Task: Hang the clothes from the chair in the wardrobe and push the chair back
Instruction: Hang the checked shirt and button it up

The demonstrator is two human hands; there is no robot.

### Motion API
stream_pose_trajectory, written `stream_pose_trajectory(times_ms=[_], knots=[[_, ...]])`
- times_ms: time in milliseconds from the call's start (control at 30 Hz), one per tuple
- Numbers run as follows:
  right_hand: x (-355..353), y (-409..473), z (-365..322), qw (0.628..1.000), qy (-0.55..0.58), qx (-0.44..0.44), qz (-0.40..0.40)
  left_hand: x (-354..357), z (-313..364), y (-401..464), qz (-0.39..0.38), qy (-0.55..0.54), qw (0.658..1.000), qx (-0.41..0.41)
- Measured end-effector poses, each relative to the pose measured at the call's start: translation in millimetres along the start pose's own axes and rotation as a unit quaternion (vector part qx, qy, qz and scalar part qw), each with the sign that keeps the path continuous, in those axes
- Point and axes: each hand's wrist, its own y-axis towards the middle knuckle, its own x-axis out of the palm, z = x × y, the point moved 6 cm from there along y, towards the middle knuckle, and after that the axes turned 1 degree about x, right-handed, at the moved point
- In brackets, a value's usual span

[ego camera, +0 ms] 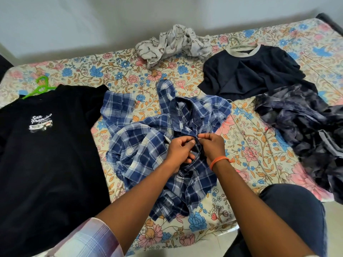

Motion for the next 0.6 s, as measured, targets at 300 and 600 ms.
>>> stream_pose_trajectory(times_ms=[300, 600], knots=[[13, -5, 11, 0.975, 0.15, 0.142, -0.085, -2, 14, 4, -0.006, 0.037, 0.999, -0.021], [13, -5, 5, 0.971, 0.171, 0.135, -0.097, -9, 10, 7, 0.042, 0.09, 0.995, 0.0]])
